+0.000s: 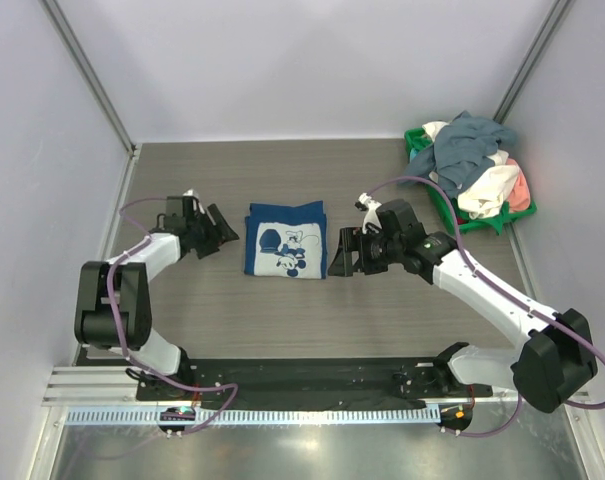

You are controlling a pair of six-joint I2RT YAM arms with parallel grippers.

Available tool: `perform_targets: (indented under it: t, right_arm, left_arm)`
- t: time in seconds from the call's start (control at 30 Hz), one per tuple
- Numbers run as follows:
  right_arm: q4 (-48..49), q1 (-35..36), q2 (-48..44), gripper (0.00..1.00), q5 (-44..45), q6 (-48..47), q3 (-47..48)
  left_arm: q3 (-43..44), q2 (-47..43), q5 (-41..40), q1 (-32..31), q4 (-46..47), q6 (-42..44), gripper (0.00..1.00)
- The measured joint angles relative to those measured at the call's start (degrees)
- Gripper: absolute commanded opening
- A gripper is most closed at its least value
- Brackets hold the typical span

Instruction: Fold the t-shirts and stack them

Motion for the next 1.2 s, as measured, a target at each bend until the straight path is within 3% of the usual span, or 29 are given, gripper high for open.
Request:
perform_targets:
  t: [0.3, 0.5, 0.6, 0.7, 0.73, 0.8, 0.9, 1.03, 1.2]
  right_arm:
    - [0.0, 0.0, 0.0, 0.81, 0.0, -0.8, -0.4]
    - [0.0, 0.0, 0.0, 0.81, 0.0, -1.3, -1.1]
    - [0.0, 0.0, 0.0, 0.81, 0.0, -1.4, -1.1]
    - [0.0, 0.0, 0.0, 0.81, 0.0, -1.4, -1.1]
    - [0.0, 0.0, 0.1, 0.81, 0.0, -1.4, -1.1]
    - [0.0, 0.0, 0.1, 0.81, 0.0, -1.4, -1.1]
    - [0.0, 0.0, 0.1, 0.81, 0.0, -1.4, -1.1]
    - [0.0, 0.0, 0.1, 0.81, -0.2, -1.4, -1.2]
    - [0.0, 0.0, 0.1, 0.81, -0.5, -1.4, -1.3]
  left_arm:
    - [0.7, 6.2, 2.4, -5.4, 9.1, -2.1, 0.68]
    - [5.9, 13.4, 3.2, -5.9, 12.7, -3.1, 0.6]
    - [8.5, 16.5, 3.7, -6.3, 14.2, -3.3, 0.51]
    - [10.5, 18.8, 3.8, -7.1, 14.7, -3.5, 0.3]
    - [10.8, 19.5, 4.0, -7.4, 14.9, -3.7, 0.14]
    - [11.8, 20.6, 4.0, -8.2, 14.5, -3.5, 0.02]
    - [14.7, 21.7, 3.0, -8.8, 11.6, -2.4, 0.0]
    - [22.9, 23.4, -3.0, -9.4, 0.6, 1.8, 0.0]
    - [38.4, 28.3, -12.4, -7.5, -15.1, 9.6, 0.0]
